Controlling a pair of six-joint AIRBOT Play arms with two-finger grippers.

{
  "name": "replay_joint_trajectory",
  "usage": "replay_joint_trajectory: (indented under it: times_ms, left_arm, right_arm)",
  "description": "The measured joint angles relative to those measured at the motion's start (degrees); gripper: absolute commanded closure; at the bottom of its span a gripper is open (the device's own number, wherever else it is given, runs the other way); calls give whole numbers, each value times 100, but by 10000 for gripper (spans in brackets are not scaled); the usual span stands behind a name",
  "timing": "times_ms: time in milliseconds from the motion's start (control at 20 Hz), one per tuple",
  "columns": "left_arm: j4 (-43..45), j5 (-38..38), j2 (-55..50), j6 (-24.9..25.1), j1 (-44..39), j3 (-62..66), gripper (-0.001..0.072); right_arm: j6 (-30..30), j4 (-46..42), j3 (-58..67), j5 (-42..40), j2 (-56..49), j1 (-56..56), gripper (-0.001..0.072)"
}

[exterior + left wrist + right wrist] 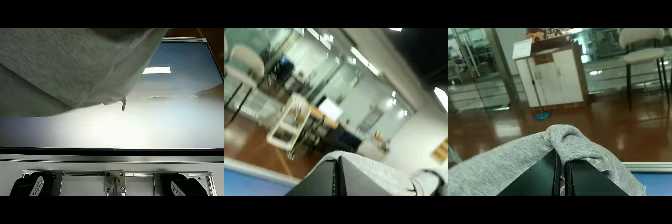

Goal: Fold the shirts.

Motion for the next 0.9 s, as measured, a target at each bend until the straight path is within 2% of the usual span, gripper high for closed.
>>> replay_joint_trajectory:
  times_ms: [300,450,700,800,900]
  left_arm:
    - [682,-2323,-24,-518,219,-70,677]
    - [1217,-3189,195,-901,240,-431,677]
    - [1670,-3644,577,-1298,251,-1731,677]
    - [1781,-3497,619,-1344,251,-2288,677]
    - [1801,-3176,597,-1379,254,-2750,676]
  right_arm:
    - [28,-719,151,815,702,0,649]
    - [44,-1021,164,1099,892,0,649]
    - [114,-918,155,2133,380,11,650]
    - [179,-774,46,2575,-122,85,650]
    - [247,-723,-151,2669,-737,275,649]
